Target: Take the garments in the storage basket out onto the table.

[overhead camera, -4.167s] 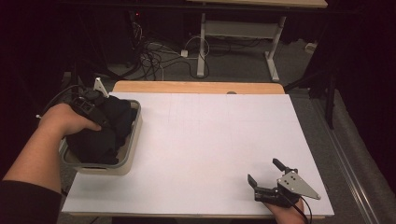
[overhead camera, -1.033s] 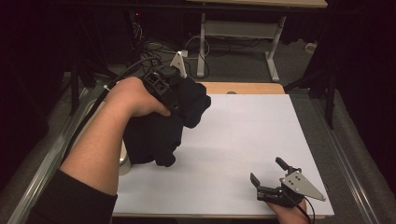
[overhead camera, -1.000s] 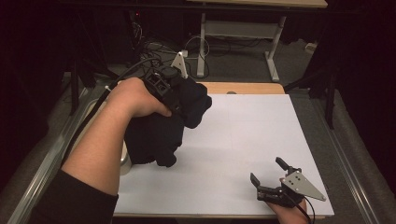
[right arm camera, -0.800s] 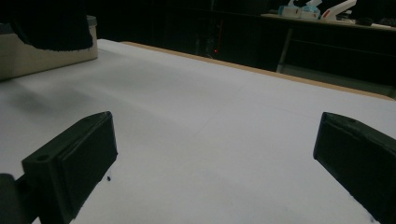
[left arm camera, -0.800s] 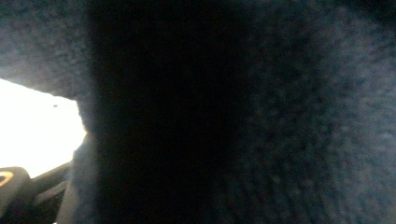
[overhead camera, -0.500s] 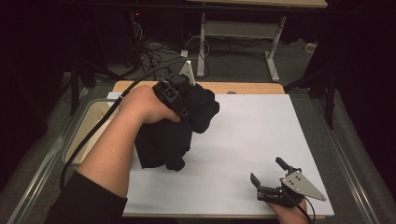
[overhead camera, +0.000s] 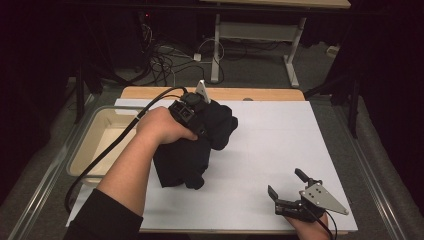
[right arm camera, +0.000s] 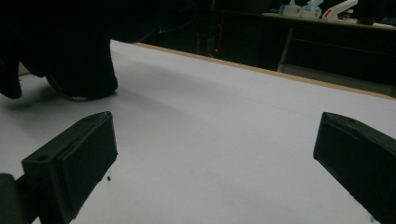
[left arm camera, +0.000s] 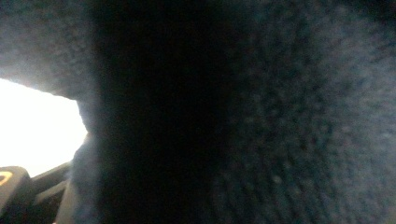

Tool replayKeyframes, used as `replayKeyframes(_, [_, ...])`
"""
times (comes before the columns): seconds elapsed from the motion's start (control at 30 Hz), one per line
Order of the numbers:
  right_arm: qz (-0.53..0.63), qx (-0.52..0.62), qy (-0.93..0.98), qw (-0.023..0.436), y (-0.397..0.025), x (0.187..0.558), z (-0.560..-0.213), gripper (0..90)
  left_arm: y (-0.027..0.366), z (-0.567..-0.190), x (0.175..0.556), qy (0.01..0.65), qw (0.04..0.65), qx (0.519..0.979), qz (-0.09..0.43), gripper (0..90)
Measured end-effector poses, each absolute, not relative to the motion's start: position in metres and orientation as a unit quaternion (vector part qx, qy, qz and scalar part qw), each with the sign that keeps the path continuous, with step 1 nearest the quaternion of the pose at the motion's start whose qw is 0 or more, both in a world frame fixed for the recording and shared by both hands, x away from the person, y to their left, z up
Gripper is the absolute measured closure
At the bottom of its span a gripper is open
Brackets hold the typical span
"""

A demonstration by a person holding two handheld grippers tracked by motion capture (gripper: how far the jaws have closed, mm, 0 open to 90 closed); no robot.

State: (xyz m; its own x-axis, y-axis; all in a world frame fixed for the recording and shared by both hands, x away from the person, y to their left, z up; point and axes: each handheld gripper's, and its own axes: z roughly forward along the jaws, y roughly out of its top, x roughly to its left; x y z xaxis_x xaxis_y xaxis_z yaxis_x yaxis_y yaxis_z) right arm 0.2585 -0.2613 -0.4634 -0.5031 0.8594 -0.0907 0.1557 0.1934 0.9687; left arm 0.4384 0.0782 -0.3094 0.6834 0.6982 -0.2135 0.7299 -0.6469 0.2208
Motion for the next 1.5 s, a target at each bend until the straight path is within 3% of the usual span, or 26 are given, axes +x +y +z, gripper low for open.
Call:
replayKeyframes(0.9, [0.518, 0.362, 0.697, 0.338, -0.259, 0.258, -0.465, 0.0, 0.081, -0.406, 0.433, 0.369, 0.222, 0.902, -0.015, 41.3])
replayKeyframes(1.5, [0.511, 0.356, 0.708, 0.333, -0.252, 0.259, -0.47, 0.0, 0.092, -0.455, 0.411, 0.372, 0.37, 0.85, 0.048, 32.6])
